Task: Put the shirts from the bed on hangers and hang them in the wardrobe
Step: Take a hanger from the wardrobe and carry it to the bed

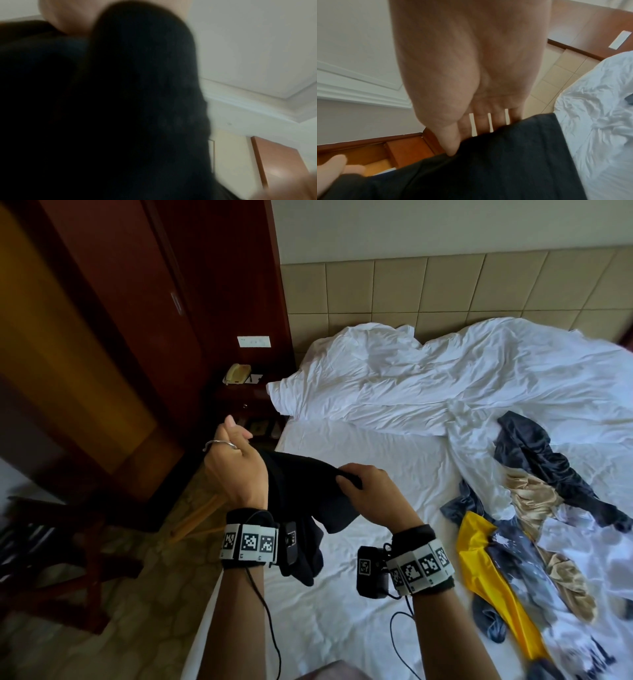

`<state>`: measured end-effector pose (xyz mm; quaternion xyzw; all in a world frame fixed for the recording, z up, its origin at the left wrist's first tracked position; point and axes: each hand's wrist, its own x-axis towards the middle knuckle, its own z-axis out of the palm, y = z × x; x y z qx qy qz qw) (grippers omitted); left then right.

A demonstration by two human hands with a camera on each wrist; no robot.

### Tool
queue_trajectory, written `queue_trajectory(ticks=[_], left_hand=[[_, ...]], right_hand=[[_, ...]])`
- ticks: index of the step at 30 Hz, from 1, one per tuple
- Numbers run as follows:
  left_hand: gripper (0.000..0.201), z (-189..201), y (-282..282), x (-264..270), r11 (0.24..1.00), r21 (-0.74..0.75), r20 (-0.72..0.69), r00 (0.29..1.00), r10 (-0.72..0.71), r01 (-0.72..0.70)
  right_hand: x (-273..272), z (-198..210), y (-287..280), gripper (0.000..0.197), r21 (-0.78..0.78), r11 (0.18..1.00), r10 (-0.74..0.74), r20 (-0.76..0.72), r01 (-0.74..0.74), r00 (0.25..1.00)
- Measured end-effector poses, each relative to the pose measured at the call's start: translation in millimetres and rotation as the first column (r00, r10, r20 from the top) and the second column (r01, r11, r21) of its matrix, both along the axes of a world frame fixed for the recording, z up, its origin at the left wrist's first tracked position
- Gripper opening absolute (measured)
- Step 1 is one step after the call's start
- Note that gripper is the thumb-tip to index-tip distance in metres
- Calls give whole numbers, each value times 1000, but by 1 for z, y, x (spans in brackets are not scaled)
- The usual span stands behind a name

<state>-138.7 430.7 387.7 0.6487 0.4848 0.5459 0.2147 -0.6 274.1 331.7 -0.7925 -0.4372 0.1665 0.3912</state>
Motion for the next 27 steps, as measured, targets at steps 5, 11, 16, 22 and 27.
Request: queue_trajectory(ticks=[5,11,16,22,27], left_hand=[[49,0,-7,4,998,47,-81,996,-44,48],[48,-1,-7,3,995,23,-105,990,-94,97],[50,0,-6,0,991,-5,-75,988,-132,132],[45,1,-26,18,966,3,-110,961,-256,257],[49,5,-38,27,857,-60,-152,844,-514,511]], right_hand=[[-34,16,20,30,100,983,158,-67,-151,985],[-37,16,20,42,261,957,166,-138,-126,976],[-11,3,-2,58,-226,961,137,-110,-159,984],[-17,4,-4,21,-202,956,211,-30,-213,977],[-21,17,-5,13,-20,985,171,-2,-171,985]])
